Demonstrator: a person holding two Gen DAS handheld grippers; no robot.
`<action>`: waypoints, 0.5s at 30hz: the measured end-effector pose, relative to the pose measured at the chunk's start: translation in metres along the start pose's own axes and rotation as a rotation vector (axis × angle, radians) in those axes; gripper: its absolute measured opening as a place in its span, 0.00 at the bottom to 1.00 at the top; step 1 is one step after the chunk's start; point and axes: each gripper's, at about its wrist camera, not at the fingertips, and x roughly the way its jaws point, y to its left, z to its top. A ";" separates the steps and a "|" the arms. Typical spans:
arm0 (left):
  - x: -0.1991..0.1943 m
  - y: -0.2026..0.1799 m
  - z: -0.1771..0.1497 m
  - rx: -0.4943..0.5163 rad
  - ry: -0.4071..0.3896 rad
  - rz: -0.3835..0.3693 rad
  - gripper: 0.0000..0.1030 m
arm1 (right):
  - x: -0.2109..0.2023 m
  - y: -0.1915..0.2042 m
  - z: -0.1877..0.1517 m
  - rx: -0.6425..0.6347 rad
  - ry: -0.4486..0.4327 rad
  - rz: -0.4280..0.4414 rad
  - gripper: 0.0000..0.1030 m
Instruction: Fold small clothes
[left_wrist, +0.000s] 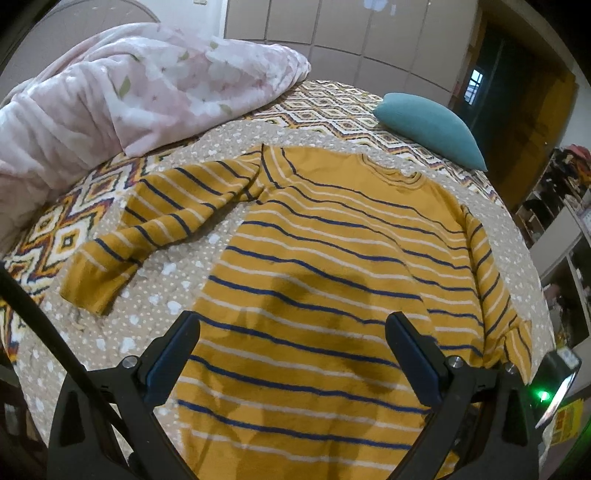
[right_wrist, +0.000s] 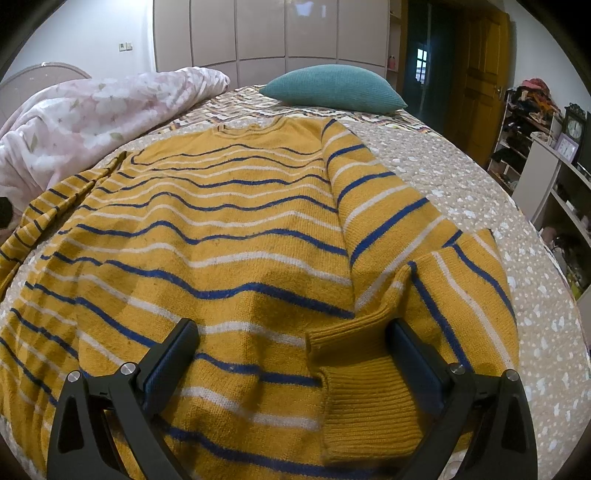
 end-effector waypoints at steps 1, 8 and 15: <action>-0.002 0.001 -0.001 0.010 -0.006 0.003 0.97 | 0.000 0.001 0.000 -0.009 0.006 -0.010 1.00; -0.032 0.028 -0.023 0.101 -0.091 0.036 0.97 | 0.003 0.006 0.001 -0.050 0.032 -0.065 1.00; -0.049 0.055 -0.059 0.160 -0.130 0.008 0.98 | 0.004 0.008 0.001 -0.047 0.004 -0.070 1.00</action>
